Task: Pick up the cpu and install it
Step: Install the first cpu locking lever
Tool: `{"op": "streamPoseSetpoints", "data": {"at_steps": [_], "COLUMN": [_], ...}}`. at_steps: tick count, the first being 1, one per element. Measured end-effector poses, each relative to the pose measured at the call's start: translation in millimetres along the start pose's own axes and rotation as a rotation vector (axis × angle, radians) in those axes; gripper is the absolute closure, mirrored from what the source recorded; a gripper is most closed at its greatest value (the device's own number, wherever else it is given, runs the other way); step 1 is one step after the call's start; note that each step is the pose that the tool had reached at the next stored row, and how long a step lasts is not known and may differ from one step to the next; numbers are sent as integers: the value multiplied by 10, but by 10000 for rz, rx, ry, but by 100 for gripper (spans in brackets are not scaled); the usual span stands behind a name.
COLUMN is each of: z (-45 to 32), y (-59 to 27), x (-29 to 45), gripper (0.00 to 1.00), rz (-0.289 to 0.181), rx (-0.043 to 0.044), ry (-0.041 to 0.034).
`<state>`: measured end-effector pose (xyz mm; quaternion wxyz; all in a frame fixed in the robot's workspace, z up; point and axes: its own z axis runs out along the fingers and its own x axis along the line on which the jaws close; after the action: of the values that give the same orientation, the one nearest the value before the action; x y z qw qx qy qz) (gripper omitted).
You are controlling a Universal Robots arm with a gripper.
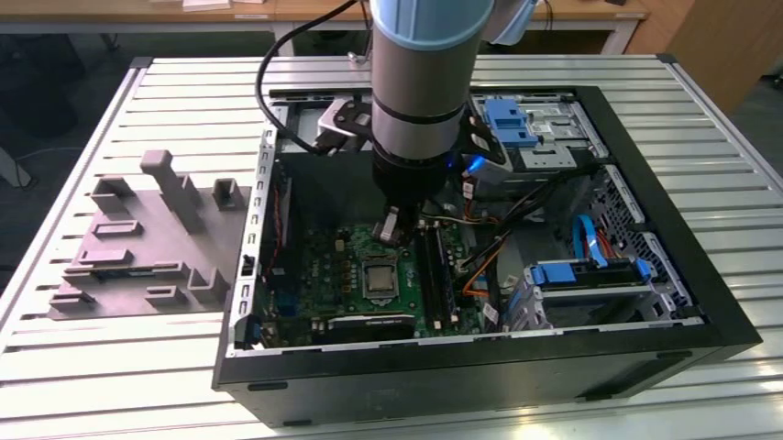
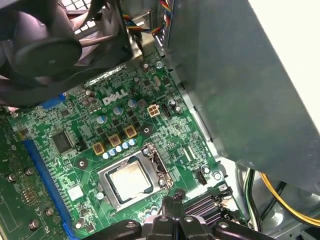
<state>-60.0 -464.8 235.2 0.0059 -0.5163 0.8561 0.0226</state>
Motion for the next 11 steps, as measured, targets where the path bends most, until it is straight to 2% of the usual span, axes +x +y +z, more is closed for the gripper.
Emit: {"op": "streamPoseSetpoints", "data": {"at_steps": [6, 11], "z": [-1, 1], "y": [-4, -39], "x": [-1, 15], "gripper": [89, 89], "rz": [-861, -933], "rx": [-28, -32], "ry": [32, 35]}}
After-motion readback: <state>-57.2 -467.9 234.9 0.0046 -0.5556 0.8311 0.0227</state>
